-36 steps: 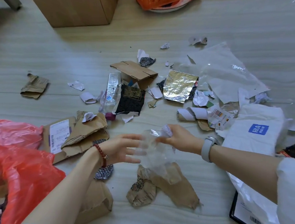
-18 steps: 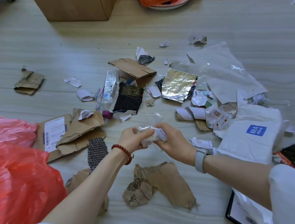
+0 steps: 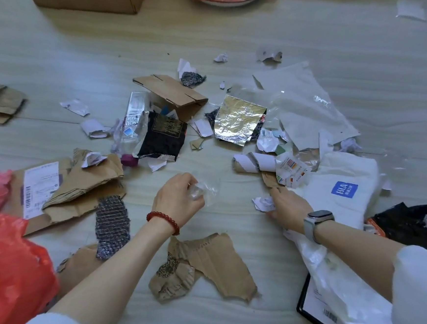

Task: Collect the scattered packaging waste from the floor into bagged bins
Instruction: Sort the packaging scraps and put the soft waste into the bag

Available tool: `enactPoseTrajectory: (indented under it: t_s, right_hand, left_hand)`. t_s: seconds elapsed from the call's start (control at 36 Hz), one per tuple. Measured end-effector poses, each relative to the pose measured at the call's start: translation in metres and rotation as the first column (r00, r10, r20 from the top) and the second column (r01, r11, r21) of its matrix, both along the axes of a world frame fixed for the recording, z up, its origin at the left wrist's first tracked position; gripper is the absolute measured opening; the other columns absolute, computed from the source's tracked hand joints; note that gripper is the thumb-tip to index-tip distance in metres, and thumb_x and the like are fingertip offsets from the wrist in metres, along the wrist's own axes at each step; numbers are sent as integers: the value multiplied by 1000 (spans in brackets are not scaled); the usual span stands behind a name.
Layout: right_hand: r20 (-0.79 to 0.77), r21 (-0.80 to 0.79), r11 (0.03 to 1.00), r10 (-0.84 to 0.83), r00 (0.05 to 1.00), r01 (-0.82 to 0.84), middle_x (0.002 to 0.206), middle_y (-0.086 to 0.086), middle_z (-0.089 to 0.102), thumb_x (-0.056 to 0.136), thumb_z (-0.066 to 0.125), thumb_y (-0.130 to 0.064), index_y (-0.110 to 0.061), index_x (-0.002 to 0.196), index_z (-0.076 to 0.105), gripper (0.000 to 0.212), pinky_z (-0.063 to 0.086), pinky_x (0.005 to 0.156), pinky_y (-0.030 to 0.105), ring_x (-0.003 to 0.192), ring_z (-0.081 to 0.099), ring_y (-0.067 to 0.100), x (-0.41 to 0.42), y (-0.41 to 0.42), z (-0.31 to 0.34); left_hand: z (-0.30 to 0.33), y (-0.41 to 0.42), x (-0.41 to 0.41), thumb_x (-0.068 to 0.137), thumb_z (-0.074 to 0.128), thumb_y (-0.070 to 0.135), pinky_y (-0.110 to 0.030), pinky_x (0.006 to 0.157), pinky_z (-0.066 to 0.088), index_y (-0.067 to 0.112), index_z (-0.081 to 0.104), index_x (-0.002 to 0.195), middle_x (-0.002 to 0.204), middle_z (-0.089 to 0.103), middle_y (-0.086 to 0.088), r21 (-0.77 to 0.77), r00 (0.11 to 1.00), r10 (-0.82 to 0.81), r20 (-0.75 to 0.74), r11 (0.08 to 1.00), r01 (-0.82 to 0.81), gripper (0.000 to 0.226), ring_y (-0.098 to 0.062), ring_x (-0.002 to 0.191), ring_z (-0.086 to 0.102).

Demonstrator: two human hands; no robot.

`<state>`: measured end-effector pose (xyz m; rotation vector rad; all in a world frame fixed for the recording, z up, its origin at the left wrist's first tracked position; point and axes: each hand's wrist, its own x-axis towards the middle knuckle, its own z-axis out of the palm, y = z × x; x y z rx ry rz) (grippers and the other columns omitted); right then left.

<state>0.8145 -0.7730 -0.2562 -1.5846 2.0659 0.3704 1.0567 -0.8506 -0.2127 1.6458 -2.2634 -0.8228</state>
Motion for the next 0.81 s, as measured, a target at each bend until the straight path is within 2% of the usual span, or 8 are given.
enactPoseTrajectory:
  t_s: [0.11,0.28,0.36,0.44,0.53,0.58,0.69,0.81]
  right_hand:
    - [18,14,1000,0,1000,0,87,13,45,90,50,-29,-11,83,44,20,35,69,31,92,51,29,4,-4,-10]
    - [87,22,997,68,994,-71,112,15,47,90,48,-20,-5,98,52,17,35,69,30,95,52,31,8,-2,-9]
    - [180,-155,988,11,984,17,107,15,49,86,51,-15,-8,92,49,10,32,67,30,92,50,31,4,-4,1]
    - [199,-333,922,-137,970,198,109,15,46,85,53,-11,-3,105,47,22,31,68,30,94,48,32,-12,-15,13]
    - [166,-433,858,-226,960,277,129,18,40,83,51,-3,-2,122,42,40,37,74,36,109,46,36,-34,-29,17]
    - [142,-380,882,-243,960,280,147,17,23,82,50,1,-7,138,29,60,42,85,41,123,38,37,-43,-33,10]
    - [64,-279,948,-138,988,150,145,16,18,82,48,4,-18,146,14,76,48,76,43,113,42,40,-40,-28,-12]
    - [6,-273,960,-62,998,62,132,13,28,78,41,10,-21,143,13,78,46,68,41,106,39,36,-28,-18,-24]
  left_hand:
    - [-14,4,-2,75,69,18,-38,68,50,7,60,95,92,40,-1,-18,999,-49,13,999,49,24,-24,84,52]
    - [-34,10,-2,78,67,19,-34,83,47,8,55,101,145,26,-8,49,970,-167,175,986,161,28,-25,124,32]
    - [-44,11,-6,80,62,20,-35,105,27,13,48,105,134,44,-2,113,947,-207,244,976,184,30,-22,138,14]
    - [-52,9,-11,80,60,20,-46,111,12,13,47,108,114,51,0,150,935,-207,287,974,170,32,-23,139,14]
    - [-54,5,-14,76,61,18,-40,99,27,17,41,89,91,41,2,146,944,-210,255,973,177,24,-27,114,40]
    - [-54,4,-14,75,62,15,-33,84,29,17,38,85,86,39,2,119,952,-223,210,972,201,27,-24,95,43]
    - [-55,5,-13,76,62,10,-28,75,28,10,46,94,93,49,-5,49,960,-227,161,974,222,24,-25,91,45]
    - [-47,8,-16,82,59,8,-28,89,33,9,45,123,120,53,-7,61,963,-216,163,976,209,43,-26,114,46]
